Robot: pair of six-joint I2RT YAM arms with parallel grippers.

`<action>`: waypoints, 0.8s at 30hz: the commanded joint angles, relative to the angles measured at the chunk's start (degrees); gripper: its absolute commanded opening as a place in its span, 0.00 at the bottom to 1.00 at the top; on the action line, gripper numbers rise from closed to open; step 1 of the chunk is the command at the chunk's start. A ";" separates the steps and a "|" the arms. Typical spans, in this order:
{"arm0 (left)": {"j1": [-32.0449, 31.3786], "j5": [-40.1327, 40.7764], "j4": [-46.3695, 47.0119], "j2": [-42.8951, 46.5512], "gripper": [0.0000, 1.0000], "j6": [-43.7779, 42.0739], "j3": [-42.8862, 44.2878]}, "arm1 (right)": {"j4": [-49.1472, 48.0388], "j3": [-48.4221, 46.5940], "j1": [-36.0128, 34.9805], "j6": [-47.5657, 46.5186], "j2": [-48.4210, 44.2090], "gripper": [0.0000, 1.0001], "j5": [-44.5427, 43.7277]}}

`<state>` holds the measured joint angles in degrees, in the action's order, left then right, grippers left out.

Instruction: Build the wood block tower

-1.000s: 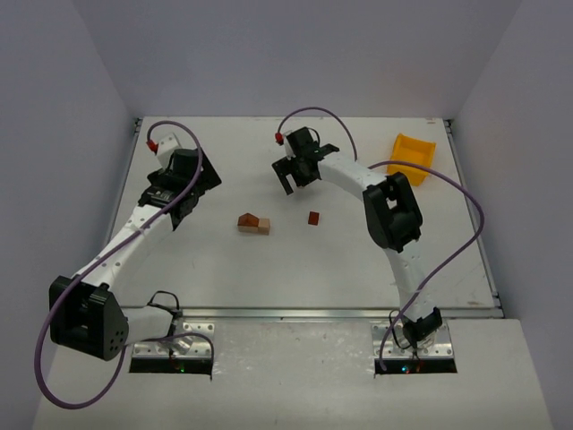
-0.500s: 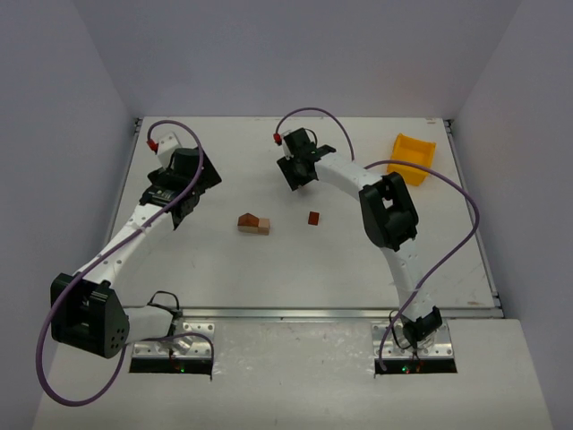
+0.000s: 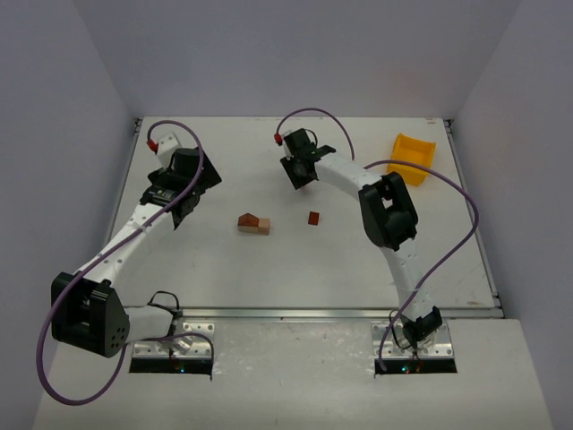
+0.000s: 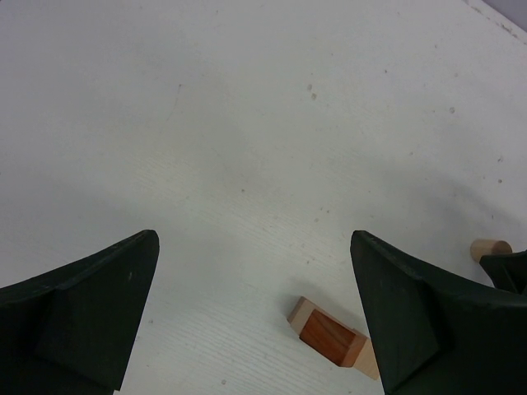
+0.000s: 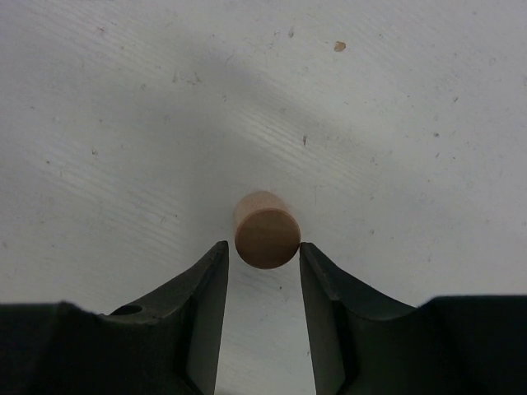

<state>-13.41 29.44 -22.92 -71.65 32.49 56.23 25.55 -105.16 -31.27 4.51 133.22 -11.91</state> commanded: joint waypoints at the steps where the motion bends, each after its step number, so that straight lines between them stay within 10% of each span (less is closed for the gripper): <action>1: 0.05 1.32 1.74 0.10 1.00 0.91 0.16 | -1.95 -2.89 -0.33 0.06 0.51 0.39 0.00; 12: 0.05 1.00 1.06 0.25 1.00 1.09 0.32 | -4.42 -0.87 -0.29 -2.49 -2.36 0.13 3.56; 24: 0.05 -0.68 1.12 1.33 1.00 0.59 0.02 | -10.79 16.94 -0.37 -12.90 -21.32 0.09 19.06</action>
<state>-13.41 29.19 -23.13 -71.64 33.26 56.23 20.37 -92.30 -31.27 -4.20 120.72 -0.62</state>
